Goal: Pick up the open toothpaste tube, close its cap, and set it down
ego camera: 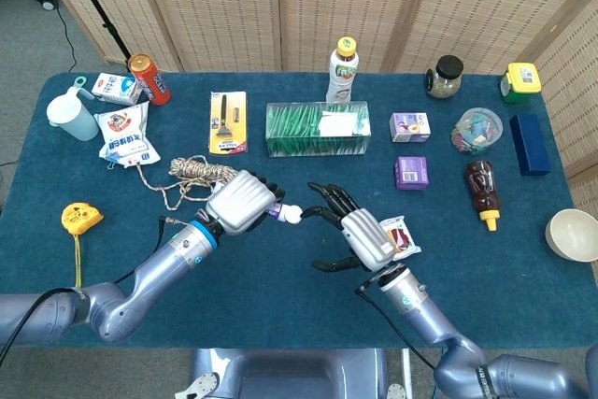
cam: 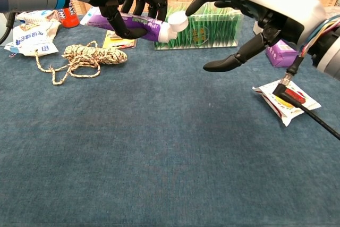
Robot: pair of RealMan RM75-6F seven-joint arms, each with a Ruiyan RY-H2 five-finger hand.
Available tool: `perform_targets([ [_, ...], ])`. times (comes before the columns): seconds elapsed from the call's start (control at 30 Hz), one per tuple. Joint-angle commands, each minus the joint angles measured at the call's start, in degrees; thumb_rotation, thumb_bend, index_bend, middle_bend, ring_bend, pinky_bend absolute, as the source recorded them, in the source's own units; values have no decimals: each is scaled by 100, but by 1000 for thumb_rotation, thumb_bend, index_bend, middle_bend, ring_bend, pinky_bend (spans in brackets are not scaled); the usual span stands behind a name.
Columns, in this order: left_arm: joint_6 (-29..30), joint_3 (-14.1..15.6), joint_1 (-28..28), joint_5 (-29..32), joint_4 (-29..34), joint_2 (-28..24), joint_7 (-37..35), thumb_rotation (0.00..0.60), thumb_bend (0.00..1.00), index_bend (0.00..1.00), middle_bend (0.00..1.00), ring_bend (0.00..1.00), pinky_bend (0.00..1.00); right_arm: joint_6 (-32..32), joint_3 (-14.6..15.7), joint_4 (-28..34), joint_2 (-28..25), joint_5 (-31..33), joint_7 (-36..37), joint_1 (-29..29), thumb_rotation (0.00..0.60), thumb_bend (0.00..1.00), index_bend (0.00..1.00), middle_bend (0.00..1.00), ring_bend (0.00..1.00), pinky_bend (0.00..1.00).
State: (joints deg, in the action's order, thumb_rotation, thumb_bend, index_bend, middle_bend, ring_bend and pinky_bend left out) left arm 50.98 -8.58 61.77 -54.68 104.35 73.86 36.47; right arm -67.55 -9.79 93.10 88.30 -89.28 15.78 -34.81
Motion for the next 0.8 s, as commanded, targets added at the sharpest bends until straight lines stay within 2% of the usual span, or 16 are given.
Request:
perform_targets([
  [0.03, 5, 21, 6, 4, -11, 8, -13, 600, 578, 486, 473, 488, 511, -3, 8, 7, 1, 20, 7, -4, 600, 0, 281, 28, 0, 0],
  [0.2, -8, 45, 28, 30, -47, 31, -38, 600, 578, 485, 473, 491, 511, 7, 15, 11, 6, 39, -14, -29, 600, 0, 256, 28, 0, 0],
  [0.8, 115, 76, 9, -68, -36, 30, -153, 600, 578, 485, 475, 497, 512, 91, 71, -48, 63, 145, -93, -91, 600, 0, 265, 28, 0, 0],
])
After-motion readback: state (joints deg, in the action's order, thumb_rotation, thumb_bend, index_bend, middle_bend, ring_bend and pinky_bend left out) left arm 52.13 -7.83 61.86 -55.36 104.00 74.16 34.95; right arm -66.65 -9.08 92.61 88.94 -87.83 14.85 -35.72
